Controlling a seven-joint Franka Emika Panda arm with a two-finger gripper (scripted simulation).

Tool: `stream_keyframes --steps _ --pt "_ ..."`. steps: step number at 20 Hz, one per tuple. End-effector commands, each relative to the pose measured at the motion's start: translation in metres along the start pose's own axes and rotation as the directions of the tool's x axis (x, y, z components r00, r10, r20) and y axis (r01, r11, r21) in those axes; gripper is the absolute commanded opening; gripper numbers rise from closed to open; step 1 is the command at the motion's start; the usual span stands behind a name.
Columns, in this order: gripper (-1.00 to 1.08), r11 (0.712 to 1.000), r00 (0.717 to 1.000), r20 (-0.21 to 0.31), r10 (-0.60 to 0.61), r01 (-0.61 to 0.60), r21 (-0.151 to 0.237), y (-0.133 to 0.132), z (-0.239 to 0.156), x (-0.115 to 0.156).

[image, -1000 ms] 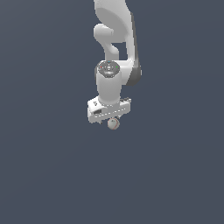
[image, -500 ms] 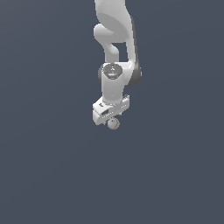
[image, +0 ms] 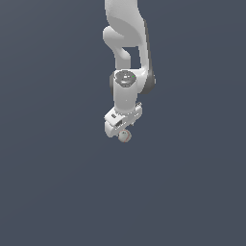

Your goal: Pick up the object and move it to a goal position.

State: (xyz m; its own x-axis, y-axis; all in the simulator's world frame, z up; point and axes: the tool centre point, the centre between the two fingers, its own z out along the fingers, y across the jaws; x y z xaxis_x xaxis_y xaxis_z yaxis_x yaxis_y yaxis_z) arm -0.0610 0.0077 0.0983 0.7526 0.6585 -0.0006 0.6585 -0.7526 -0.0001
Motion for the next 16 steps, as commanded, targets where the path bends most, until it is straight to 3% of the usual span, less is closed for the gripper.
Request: stream_keyframes --steps 1,16 --pt "1.0 1.0 1.0 -0.001 -0.008 0.008 0.0 -0.001 0.0 0.0" --pt "1.0 1.0 1.0 -0.001 -0.008 0.008 0.0 -0.001 0.046 -0.001"
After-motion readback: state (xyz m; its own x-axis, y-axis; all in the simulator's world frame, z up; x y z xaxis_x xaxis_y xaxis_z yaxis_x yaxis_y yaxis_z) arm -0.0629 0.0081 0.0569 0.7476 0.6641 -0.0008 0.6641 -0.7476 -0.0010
